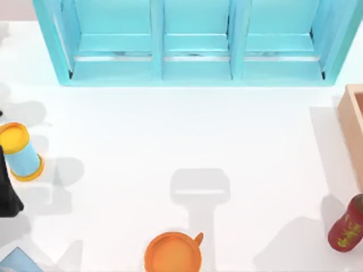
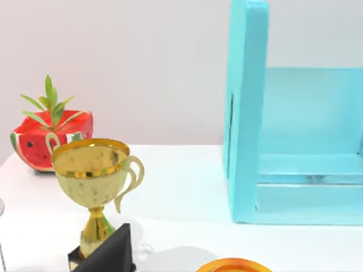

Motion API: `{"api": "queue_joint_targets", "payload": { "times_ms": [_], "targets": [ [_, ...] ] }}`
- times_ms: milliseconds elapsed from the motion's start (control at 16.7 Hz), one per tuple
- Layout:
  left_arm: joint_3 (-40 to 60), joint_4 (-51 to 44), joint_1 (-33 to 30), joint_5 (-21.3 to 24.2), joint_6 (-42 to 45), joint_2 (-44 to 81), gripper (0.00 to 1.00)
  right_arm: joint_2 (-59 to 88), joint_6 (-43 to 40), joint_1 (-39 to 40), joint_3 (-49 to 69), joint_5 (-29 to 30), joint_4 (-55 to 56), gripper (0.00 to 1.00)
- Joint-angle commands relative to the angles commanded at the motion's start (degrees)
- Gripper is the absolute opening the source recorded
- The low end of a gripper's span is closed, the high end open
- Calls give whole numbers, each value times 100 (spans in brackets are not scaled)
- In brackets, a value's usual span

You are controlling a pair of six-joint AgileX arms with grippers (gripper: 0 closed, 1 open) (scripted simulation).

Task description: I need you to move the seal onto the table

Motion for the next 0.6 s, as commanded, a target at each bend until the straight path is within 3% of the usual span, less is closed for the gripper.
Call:
{"api": "queue_joint_targets", "payload": {
  "times_ms": [360,600],
  "targets": [
    [0,0,0,0,0,0,100,-16,18,11,17,8,-15,0],
    [0,0,0,0,0,0,100,-137,655,564,654,163,-612,0]
  ]
}}
